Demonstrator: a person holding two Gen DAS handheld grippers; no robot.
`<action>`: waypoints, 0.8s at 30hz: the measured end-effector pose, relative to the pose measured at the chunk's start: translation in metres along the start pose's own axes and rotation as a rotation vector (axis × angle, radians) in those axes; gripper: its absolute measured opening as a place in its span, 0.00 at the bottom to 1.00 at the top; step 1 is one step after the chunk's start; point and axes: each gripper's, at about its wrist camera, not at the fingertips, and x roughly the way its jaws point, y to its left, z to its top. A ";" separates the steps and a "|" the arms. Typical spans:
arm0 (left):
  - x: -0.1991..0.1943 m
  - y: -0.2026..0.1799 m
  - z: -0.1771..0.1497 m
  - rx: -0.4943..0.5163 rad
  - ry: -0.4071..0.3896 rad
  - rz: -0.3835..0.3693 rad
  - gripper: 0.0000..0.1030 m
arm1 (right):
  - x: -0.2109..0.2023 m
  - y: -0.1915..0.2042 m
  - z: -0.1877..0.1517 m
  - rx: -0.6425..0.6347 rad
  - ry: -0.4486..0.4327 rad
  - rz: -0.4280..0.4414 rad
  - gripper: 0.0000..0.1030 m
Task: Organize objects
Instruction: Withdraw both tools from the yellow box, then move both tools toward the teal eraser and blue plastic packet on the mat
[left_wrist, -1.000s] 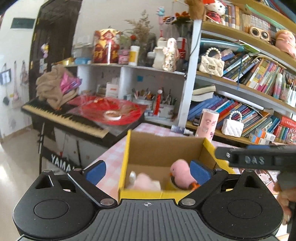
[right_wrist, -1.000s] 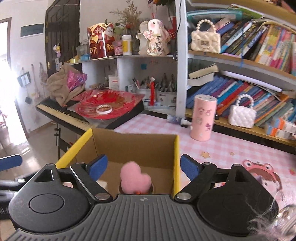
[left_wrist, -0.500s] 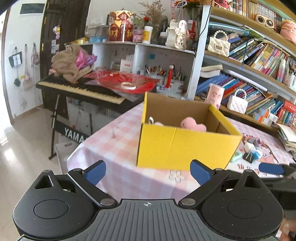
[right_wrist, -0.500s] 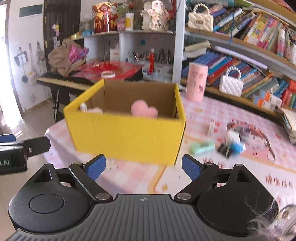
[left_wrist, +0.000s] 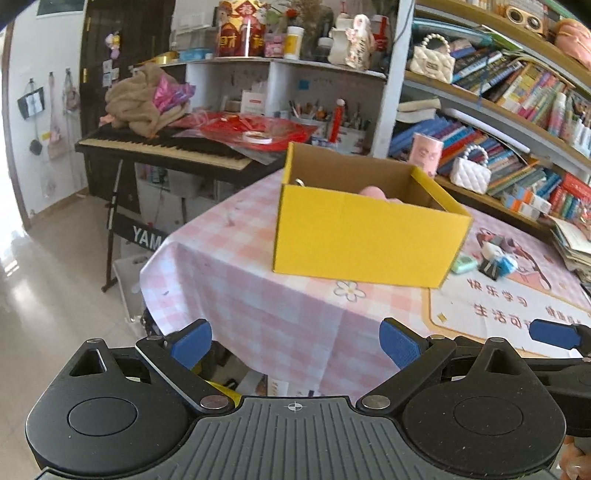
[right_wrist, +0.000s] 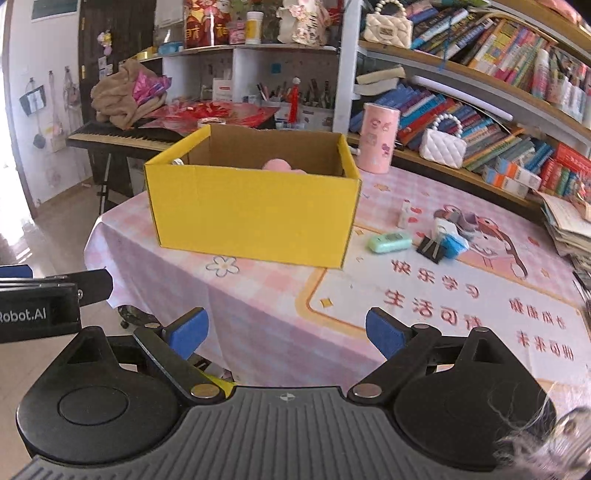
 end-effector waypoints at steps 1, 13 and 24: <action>-0.001 -0.002 -0.002 0.006 0.004 -0.010 0.96 | -0.002 -0.002 -0.002 0.004 0.004 -0.009 0.90; -0.009 -0.027 -0.015 0.079 0.030 -0.105 0.96 | -0.026 -0.032 -0.027 0.119 0.020 -0.110 0.90; -0.014 -0.057 -0.020 0.151 0.030 -0.220 0.96 | -0.046 -0.057 -0.044 0.185 0.018 -0.192 0.88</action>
